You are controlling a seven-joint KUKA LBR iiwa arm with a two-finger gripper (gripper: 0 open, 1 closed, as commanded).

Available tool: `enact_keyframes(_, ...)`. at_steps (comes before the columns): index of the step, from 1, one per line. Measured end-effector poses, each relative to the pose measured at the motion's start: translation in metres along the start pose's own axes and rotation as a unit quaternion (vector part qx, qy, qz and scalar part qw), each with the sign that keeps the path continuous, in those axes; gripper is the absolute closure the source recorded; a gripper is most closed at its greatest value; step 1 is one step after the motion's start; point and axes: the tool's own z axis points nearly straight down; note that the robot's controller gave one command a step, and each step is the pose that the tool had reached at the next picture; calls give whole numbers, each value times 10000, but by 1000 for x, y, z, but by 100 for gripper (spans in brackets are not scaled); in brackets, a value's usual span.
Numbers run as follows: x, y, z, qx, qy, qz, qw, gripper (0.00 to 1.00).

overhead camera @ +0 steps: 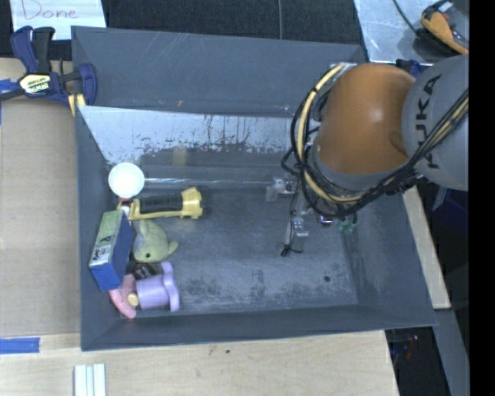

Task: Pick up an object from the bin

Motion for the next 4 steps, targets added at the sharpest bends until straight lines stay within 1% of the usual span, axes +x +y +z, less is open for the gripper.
enact_keyframes(1, -2, 0, -4, 0, -43, 4, 10000, 0)
enact_keyframes(2, -46, 88, 65, 43, -91, -1583, 9873, 0)
enact_keyframes(3, -60, 71, 24, 11, -75, -750, 9972, 0)
enact_keyframes(4, -62, 157, 65, 40, -140, -2139, 9767, 0)
